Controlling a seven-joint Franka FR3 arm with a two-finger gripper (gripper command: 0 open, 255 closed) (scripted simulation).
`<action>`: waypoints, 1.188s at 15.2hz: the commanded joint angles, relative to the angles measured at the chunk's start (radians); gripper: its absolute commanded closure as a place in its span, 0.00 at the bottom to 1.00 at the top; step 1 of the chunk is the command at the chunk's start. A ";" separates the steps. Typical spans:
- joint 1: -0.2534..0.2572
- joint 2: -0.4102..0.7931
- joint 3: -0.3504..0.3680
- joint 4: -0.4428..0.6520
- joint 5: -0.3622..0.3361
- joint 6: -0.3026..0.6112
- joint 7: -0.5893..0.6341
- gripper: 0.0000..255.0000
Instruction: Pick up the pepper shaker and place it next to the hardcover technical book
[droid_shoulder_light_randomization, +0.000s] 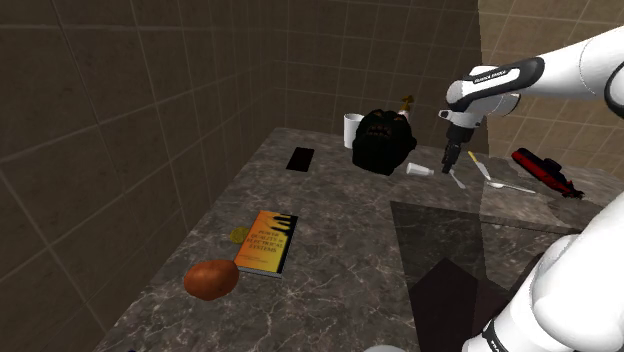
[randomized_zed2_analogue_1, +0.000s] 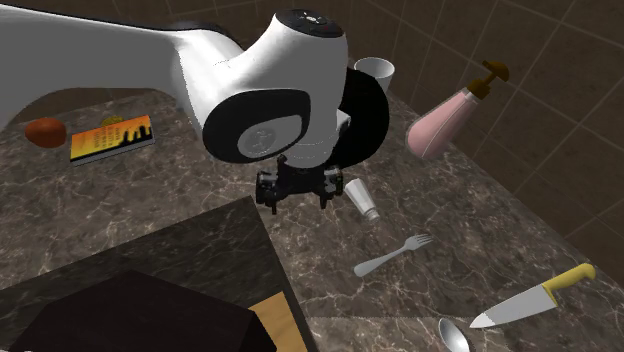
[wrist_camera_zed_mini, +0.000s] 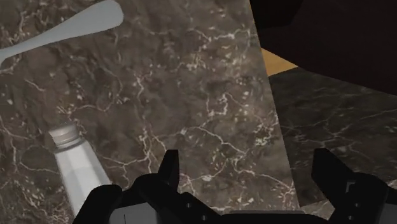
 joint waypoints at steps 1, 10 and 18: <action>-0.001 0.111 -0.038 0.070 0.099 0.008 -0.121 0.00; -0.240 0.585 0.043 0.486 0.481 -0.100 -0.505 0.00; -0.359 0.772 0.122 0.685 0.577 -0.135 -0.581 0.00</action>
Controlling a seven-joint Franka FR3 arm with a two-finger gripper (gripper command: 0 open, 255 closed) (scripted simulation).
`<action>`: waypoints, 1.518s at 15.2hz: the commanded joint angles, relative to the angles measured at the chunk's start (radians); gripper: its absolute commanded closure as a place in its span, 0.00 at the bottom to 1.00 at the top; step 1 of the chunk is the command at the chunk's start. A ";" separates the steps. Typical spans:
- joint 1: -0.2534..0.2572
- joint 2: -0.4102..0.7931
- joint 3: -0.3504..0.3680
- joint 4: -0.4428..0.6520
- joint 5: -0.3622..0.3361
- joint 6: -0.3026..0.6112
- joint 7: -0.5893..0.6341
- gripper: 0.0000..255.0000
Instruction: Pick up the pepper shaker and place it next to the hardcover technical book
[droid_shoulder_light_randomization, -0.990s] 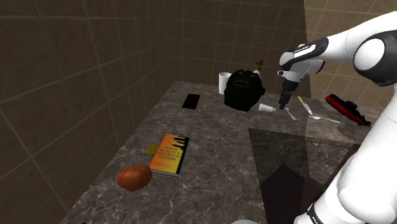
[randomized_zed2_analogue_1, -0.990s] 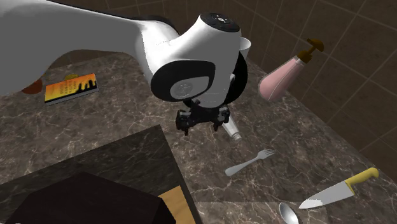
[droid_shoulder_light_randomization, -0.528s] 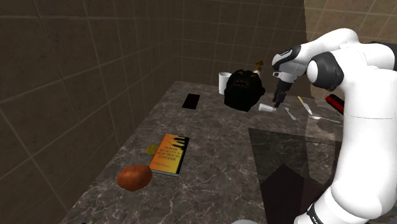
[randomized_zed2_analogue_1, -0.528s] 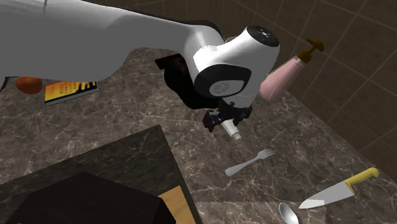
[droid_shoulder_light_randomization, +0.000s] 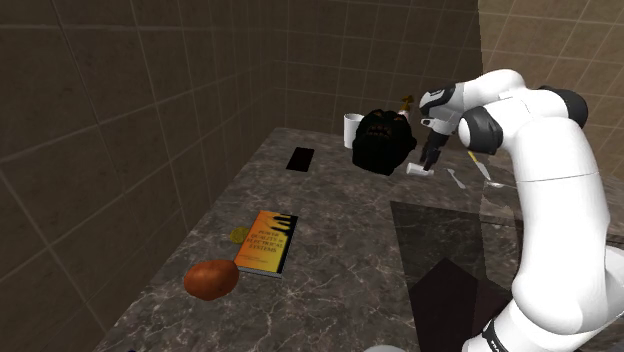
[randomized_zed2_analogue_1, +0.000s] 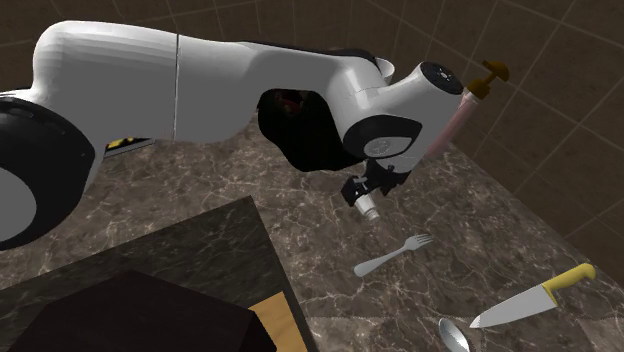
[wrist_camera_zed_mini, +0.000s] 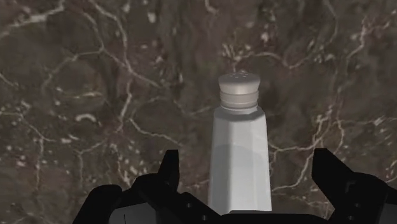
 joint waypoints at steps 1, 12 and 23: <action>0.001 0.010 0.005 -0.013 0.008 0.021 -0.007 0.00; 0.005 0.020 0.011 -0.032 0.016 0.048 -0.013 1.00; 0.006 0.009 0.006 -0.022 0.009 0.029 -0.006 1.00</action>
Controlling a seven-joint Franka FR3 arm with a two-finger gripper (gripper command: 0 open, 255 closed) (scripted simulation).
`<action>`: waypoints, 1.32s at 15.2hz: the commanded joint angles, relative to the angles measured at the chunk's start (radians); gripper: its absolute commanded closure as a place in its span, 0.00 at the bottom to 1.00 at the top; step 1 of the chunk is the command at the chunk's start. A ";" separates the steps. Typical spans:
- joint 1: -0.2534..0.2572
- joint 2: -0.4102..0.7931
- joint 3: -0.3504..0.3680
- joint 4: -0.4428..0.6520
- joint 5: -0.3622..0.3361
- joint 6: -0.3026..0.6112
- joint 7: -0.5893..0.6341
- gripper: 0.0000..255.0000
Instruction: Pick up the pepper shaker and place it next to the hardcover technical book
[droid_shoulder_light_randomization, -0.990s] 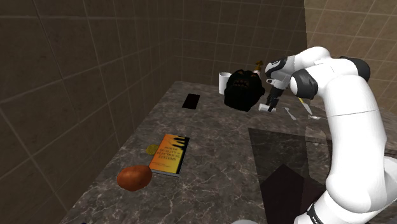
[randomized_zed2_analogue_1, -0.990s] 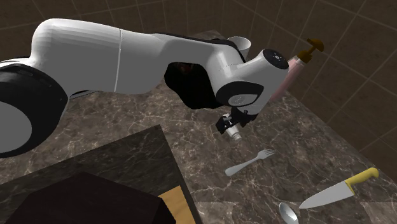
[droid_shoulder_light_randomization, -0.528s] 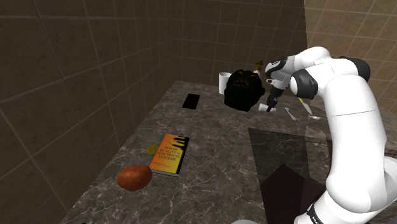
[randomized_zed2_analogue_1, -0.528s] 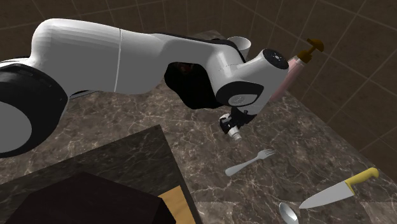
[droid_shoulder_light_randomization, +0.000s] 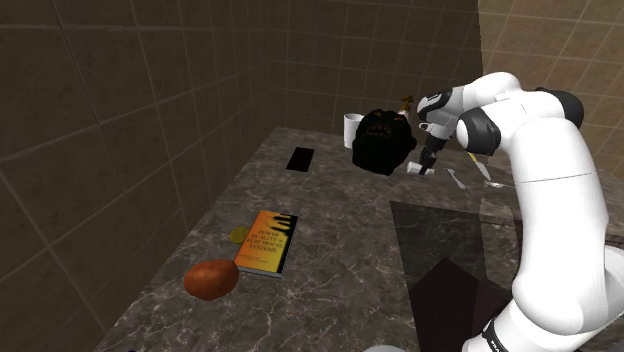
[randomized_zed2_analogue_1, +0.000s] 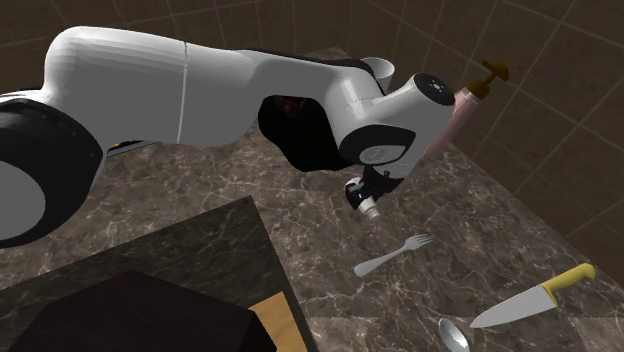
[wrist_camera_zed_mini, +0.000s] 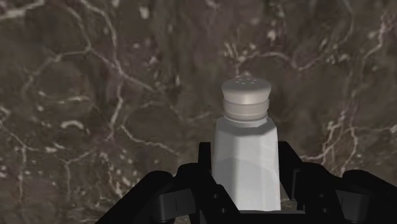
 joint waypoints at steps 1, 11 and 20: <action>0.000 -0.008 -0.004 0.012 -0.006 -0.018 0.006 1.00; -0.003 -0.050 -0.023 0.084 -0.037 -0.120 0.040 1.00; -0.019 -0.071 -0.032 0.177 -0.055 -0.223 0.069 1.00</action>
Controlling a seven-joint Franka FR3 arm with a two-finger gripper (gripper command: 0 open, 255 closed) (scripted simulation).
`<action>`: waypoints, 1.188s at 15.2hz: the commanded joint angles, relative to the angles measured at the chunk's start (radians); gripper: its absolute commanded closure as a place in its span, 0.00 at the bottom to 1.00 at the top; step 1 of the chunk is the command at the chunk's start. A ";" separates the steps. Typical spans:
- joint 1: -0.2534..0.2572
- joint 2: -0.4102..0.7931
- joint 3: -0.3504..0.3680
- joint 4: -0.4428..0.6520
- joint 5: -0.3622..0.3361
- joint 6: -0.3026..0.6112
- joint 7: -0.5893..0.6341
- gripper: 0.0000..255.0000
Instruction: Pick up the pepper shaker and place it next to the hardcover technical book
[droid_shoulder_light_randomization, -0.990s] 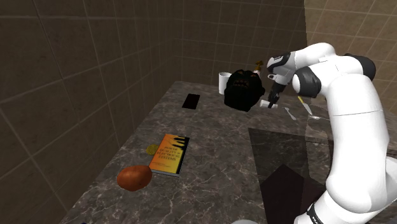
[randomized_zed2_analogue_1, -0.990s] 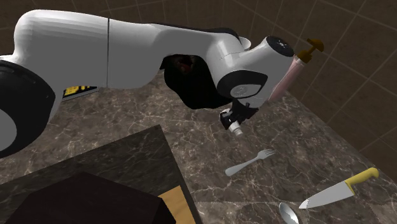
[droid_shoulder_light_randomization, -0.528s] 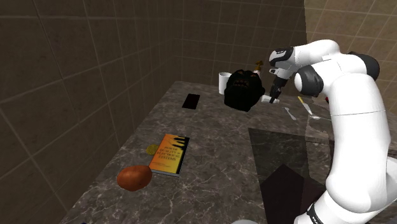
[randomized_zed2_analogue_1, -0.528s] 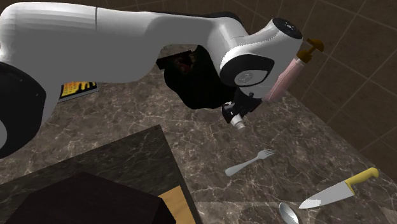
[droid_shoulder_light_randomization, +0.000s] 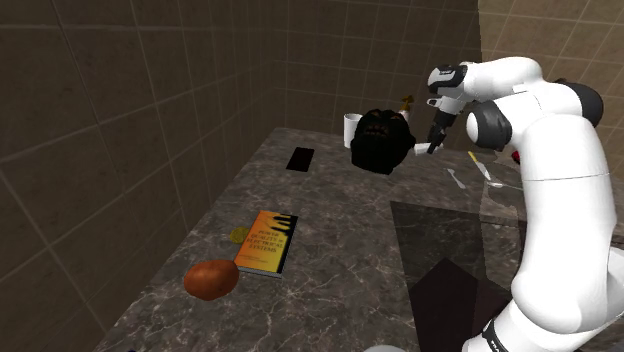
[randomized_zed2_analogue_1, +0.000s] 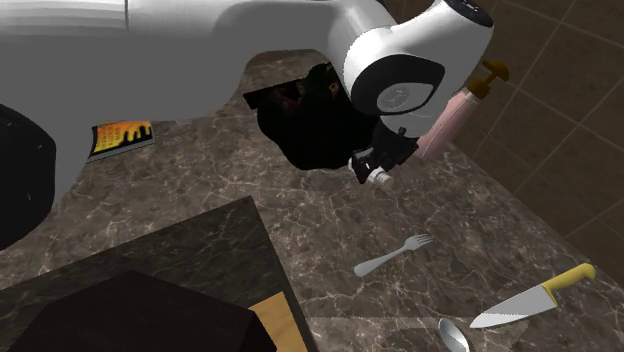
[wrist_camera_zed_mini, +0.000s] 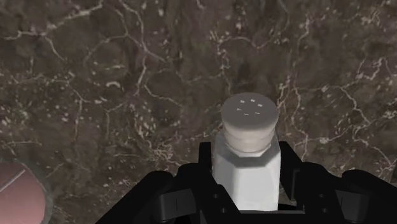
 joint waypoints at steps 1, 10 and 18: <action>-0.003 -0.005 -0.001 0.025 -0.003 -0.026 0.008 1.00; 0.258 -0.257 -0.028 -0.336 -0.112 0.139 0.144 1.00; 0.448 -0.458 0.002 -0.570 -0.225 0.259 0.350 1.00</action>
